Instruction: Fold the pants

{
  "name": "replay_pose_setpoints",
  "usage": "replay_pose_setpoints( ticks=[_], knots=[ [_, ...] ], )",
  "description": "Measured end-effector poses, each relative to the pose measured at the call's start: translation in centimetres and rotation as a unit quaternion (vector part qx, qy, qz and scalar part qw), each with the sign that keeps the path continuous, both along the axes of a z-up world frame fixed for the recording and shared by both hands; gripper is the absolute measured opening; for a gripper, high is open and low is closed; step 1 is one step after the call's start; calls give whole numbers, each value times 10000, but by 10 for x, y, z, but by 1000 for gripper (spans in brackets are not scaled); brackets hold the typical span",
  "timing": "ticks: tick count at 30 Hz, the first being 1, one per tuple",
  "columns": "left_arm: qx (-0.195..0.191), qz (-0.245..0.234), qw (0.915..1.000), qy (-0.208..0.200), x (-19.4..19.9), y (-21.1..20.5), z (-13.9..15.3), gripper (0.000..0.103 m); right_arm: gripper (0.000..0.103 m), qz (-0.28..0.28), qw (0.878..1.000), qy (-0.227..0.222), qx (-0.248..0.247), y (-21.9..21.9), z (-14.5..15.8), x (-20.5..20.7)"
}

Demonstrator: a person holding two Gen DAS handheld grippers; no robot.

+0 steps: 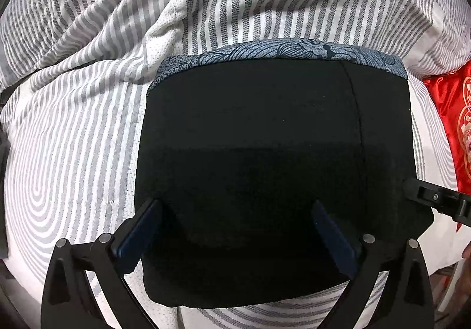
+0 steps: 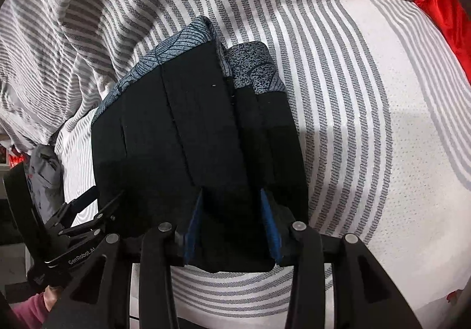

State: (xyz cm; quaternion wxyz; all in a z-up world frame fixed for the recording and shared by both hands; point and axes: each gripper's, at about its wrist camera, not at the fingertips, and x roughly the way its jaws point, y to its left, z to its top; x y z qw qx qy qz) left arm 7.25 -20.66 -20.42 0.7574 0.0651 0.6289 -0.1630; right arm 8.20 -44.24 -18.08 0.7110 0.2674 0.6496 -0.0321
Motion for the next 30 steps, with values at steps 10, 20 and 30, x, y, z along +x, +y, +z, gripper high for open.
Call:
replay_pose_setpoints(
  ticks=[10, 20, 30],
  knots=[
    [-41, -16, 9998, 184, 10, 8, -4, 102, 44, -3, 9997, -224, -135, 7, 3, -3],
    [-681, -223, 9974, 104, 36, 53, 21, 101, 80, 94, 9957, -745, 543, -25, 22, -15],
    [-966, -736, 9898, 738, 61, 69, -14, 101, 80, 56, 9874, -580, 1468, -69, -27, 9]
  ],
)
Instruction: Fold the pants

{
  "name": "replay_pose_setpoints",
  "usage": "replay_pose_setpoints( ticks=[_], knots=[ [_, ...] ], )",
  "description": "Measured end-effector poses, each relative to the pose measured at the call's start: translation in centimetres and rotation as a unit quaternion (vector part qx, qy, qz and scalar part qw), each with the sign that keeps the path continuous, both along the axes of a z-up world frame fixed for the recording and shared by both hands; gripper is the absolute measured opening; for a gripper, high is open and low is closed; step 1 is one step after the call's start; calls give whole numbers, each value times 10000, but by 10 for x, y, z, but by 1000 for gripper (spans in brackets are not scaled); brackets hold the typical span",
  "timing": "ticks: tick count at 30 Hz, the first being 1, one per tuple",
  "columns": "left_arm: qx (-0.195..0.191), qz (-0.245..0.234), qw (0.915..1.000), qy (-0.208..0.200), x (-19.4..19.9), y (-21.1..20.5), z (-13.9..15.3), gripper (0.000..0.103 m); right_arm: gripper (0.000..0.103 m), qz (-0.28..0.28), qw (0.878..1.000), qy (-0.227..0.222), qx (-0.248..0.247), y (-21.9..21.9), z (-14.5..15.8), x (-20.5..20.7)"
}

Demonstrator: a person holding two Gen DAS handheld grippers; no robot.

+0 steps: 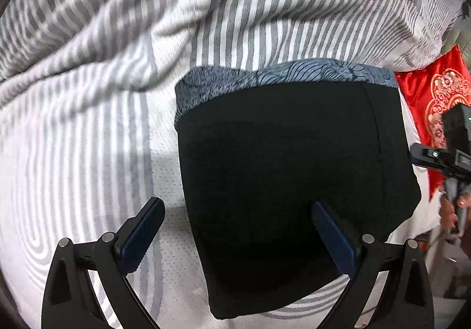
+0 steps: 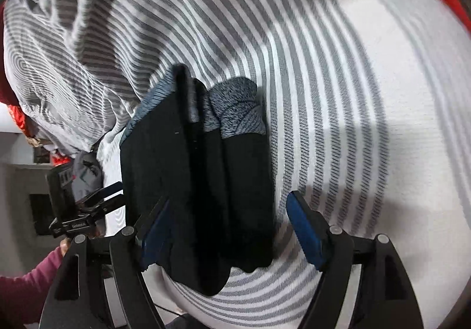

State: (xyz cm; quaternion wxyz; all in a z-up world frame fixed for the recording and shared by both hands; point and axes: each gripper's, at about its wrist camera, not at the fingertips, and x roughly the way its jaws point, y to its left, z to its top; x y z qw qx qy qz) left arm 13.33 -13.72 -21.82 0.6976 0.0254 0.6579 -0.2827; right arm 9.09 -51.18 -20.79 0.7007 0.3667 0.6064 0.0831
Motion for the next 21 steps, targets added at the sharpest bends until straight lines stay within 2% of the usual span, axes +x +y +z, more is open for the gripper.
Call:
replay_pose_setpoints(
  ticks=[4, 8, 10, 13, 15, 17, 21],
  knots=[
    [-273, -74, 9993, 257, 8, 4, -12, 101, 80, 249, 9989, -131, 386, 5, -12, 12],
    [-413, -100, 9981, 454, 13, 3, -26, 101, 80, 596, 9976, -77, 339, 18, -19, 23],
    [-444, -80, 9977, 514, 9, -7, -23, 101, 80, 592, 9975, 53, 373, 20, -24, 28],
    [-428, -96, 9980, 465, 8, -18, -24, 100, 74, 524, 9979, 261, 271, 28, -25, 32],
    [-487, -94, 9981, 379, 3, -26, -18, 89, 60, 456, 9982, 298, 254, 30, -22, 34],
    [-501, -38, 9983, 299, 0, -32, -12, 80, 52, 395, 9985, 287, 261, 37, -17, 37],
    [-442, 72, 9989, 118, -11, -34, 4, 68, 42, 229, 9988, 122, 417, 38, -2, 31]
  ],
)
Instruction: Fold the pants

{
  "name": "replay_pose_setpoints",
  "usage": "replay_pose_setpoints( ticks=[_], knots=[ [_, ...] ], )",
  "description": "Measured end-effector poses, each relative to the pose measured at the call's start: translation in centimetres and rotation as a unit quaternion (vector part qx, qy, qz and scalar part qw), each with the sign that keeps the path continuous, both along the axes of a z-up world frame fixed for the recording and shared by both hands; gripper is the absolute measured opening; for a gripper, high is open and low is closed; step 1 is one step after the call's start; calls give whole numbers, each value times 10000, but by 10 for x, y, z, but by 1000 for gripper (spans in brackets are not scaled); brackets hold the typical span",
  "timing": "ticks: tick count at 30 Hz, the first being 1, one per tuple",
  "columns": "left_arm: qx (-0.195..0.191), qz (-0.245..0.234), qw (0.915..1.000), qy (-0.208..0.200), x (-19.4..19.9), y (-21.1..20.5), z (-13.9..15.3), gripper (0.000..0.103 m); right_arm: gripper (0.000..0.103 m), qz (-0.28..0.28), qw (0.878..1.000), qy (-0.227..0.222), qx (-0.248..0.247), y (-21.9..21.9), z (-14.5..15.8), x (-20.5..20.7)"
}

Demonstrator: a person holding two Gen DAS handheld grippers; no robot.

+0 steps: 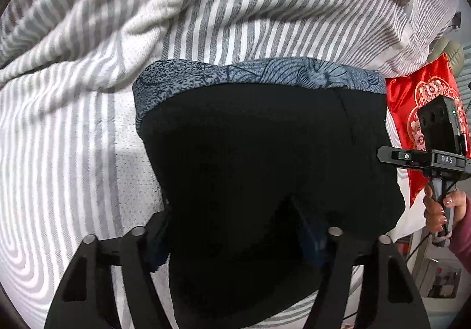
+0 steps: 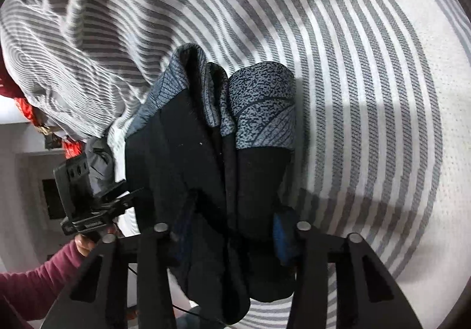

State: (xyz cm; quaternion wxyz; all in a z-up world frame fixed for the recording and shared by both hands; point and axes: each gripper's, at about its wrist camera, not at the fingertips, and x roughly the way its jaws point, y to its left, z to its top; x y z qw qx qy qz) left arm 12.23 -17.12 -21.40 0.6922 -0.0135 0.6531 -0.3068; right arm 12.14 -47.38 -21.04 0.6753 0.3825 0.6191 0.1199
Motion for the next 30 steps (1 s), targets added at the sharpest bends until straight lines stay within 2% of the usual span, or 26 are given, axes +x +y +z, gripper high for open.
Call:
replay_pose_setpoints(
  ticks=[11, 18, 24, 27, 30],
  knots=[
    [-181, 52, 9998, -114, -24, -10, 40, 65, 37, -91, 9981, -289, 539, 2, 38, -21],
    [-95, 111, 9999, -75, -50, -6, 57, 65, 37, -72, 9959, -368, 823, -13, 57, -51],
    [48, 495, 9987, -110, -80, -10, 64, 65, 36, 52, 9952, -178, 964, -21, 51, -82],
    [192, 688, 9972, -236, -91, -16, 57, 65, 36, 113, 9961, -10, 875, -25, 36, -95],
    [462, 828, 9948, -371, -91, -15, 45, 65, 37, -170, 9964, 97, 828, -38, 19, -106]
  ],
)
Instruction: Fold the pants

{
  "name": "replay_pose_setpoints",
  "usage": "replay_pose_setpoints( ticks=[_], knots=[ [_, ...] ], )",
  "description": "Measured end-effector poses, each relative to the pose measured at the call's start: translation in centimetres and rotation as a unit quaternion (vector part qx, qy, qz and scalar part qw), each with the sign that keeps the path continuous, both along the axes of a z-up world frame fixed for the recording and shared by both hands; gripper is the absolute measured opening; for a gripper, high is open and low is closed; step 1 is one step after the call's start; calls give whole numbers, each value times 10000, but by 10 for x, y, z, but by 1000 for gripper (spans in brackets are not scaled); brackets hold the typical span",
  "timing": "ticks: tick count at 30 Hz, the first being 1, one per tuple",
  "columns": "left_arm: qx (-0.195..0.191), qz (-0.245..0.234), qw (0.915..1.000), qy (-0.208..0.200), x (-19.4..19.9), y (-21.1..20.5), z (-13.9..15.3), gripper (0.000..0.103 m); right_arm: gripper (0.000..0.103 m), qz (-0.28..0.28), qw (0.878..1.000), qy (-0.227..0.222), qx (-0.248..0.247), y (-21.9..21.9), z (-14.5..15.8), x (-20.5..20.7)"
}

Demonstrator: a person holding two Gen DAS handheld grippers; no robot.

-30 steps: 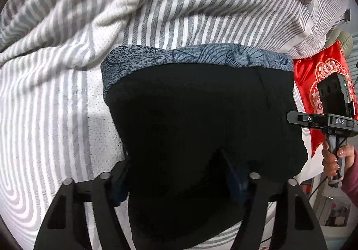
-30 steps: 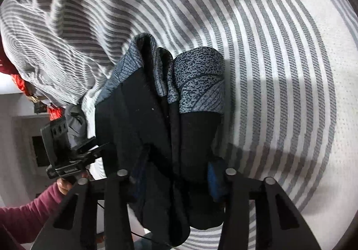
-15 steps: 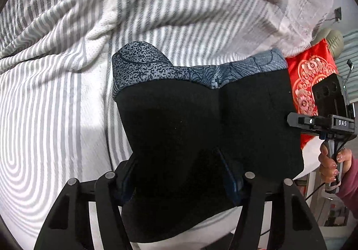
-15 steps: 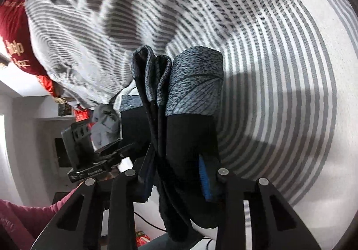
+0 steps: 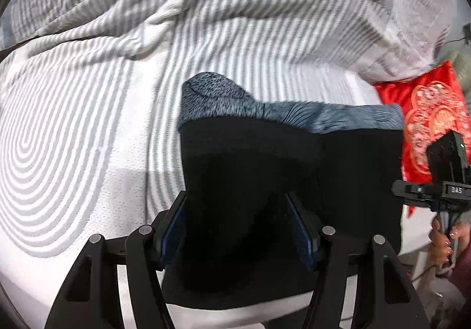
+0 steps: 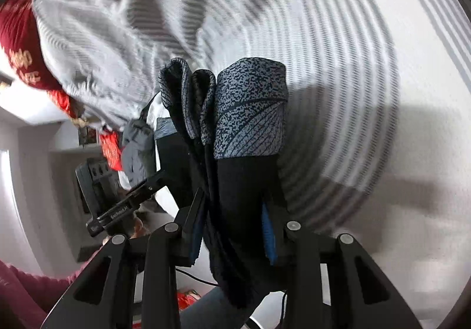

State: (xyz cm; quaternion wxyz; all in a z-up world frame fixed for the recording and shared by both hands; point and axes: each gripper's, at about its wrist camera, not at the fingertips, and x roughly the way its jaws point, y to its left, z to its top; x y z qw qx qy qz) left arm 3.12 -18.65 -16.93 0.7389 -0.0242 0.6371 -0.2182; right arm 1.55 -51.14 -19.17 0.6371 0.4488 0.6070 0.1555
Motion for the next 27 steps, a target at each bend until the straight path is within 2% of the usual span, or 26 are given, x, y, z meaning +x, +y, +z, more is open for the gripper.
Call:
replay_pose_setpoints(
  ticks=[2, 4, 6, 8, 11, 13, 14, 17, 18, 21, 23, 26, 27],
  knots=[
    [355, 54, 9993, -77, 1, -1, -9, 65, 41, -41, 9994, 153, -313, -4, -11, -4],
    [467, 53, 9989, -55, 3, 0, -15, 68, 49, -10, 9972, 292, -695, -4, -15, -7],
    [658, 64, 9977, -171, 1, -1, -14, 75, 62, -34, 9948, 329, -965, -3, -11, -8],
    [909, 40, 9951, -393, -1, -6, -3, 75, 72, -88, 9876, 399, -1516, 0, 0, -11],
    [833, 10, 9948, -585, -4, -4, 19, 76, 72, -158, 9760, 294, -2153, 4, 25, -17],
    [787, -83, 9942, -724, -7, -14, 29, 97, 72, -192, 9723, 22, -2329, 9, 47, -18],
    [783, -127, 9936, -802, -11, -17, 32, 97, 66, -172, 9713, -95, -2371, 14, 55, -16],
    [887, -461, 9915, -829, -21, -34, 28, 97, 26, 9, 9696, -234, -2437, 34, 61, -11],
    [1032, -539, 9897, -836, -25, -42, 21, 97, 21, 51, 9703, -221, -2408, 40, 58, -8],
    [1214, -561, 9889, -642, -29, -49, -4, 97, 20, 117, 9703, 66, -2413, 54, 34, -7],
    [1344, -598, 9875, -564, -31, -51, -21, 97, 17, 98, 9658, 181, -2584, 56, 14, -9],
    [1423, -721, 9845, -726, -35, -52, -23, 97, 17, -201, 9697, 215, -2425, 48, 8, -9],
    [1434, -738, 9844, -708, -34, -52, -22, 97, 21, -276, 9714, 247, -2346, 45, 11, -8]
  ],
)
